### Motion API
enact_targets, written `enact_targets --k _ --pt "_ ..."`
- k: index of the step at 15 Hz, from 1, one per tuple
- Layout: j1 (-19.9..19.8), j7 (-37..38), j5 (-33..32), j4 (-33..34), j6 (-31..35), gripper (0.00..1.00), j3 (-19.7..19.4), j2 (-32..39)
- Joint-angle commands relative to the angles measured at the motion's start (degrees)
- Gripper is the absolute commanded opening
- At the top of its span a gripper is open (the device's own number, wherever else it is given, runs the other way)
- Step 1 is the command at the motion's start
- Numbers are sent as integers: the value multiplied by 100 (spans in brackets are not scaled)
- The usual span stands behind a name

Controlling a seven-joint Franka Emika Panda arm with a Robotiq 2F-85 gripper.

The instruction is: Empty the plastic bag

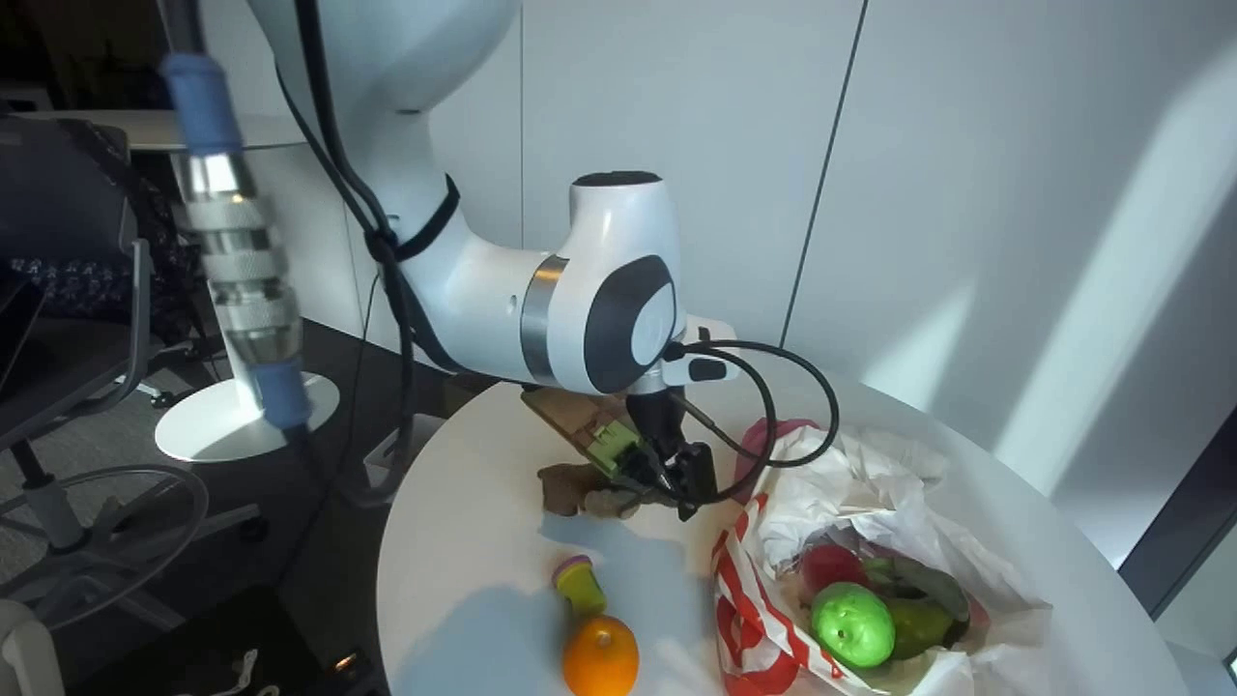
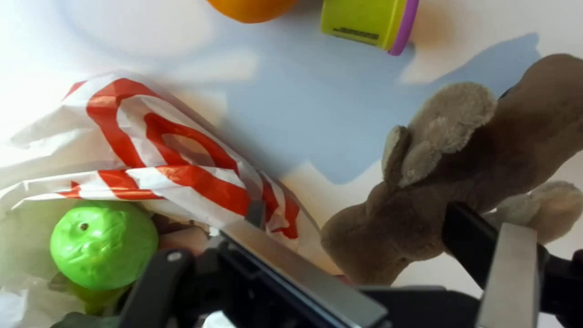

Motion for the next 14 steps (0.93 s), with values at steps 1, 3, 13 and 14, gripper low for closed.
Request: enact_targets --k 1,3,13,14 --pt "-519 705 -497 692 -104 100 -206 528" --pt "-639 750 -207 899 -178 100 -282 681" --pt "-544 2108 -35 2178 -597 100 -1009 1908" --pt "-573 2127 35 2264 -659 100 -1040 2012"
